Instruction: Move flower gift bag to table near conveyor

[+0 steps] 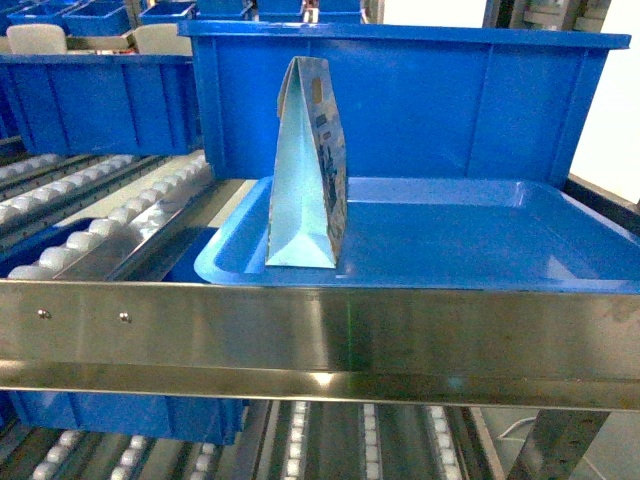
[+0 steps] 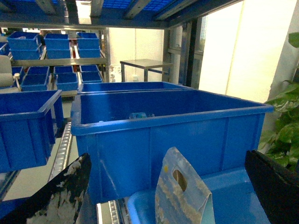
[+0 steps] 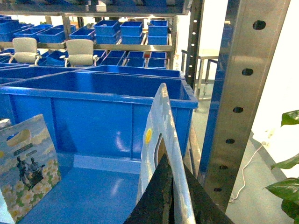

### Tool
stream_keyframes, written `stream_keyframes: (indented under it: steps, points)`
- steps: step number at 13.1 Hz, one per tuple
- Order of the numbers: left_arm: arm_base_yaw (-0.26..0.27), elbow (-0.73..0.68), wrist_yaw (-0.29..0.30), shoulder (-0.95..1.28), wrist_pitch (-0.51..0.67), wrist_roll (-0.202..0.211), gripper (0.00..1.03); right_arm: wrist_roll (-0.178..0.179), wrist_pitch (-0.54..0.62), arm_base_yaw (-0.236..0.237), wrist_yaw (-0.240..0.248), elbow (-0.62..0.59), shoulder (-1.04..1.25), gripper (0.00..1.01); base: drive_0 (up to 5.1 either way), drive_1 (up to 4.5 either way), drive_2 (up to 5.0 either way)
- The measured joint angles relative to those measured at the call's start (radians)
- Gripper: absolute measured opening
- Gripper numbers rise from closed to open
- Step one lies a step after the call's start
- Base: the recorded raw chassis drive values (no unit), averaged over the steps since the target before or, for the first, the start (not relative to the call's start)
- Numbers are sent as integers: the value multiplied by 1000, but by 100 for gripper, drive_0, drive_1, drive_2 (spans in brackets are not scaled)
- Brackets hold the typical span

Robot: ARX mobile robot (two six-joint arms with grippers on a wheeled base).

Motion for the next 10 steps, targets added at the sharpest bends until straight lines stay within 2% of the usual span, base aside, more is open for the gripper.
stream_keyframes:
  steps: [1, 3, 4, 6, 8, 9, 10]
  points:
    - [0, 0, 0, 0, 0, 0, 98, -5, -2, 11, 22, -22, -28, 2, 0, 0, 0]
    - [0, 0, 0, 0, 0, 0, 98, -11, -21, 32, 35, -43, -60, 2, 0, 0, 0]
    - [0, 0, 0, 0, 0, 0, 98, -15, -17, 37, 65, -56, -65, 2, 0, 0, 0]
    - [0, 0, 0, 0, 0, 0, 98, -15, -19, 37, 76, -61, -64, 2, 0, 0, 0]
    - [-34, 35, -5, 43, 34, 23, 98, -15, -18, 37, 79, -61, -64, 2, 0, 0, 0]
    - [-63, 90, -23, 95, 31, 35, 98, -15, -18, 37, 79, -61, -64, 2, 0, 0, 0]
    - [-89, 128, -71, 126, 27, 36, 98, -15, -18, 37, 79, -61, -64, 2, 0, 0, 0]
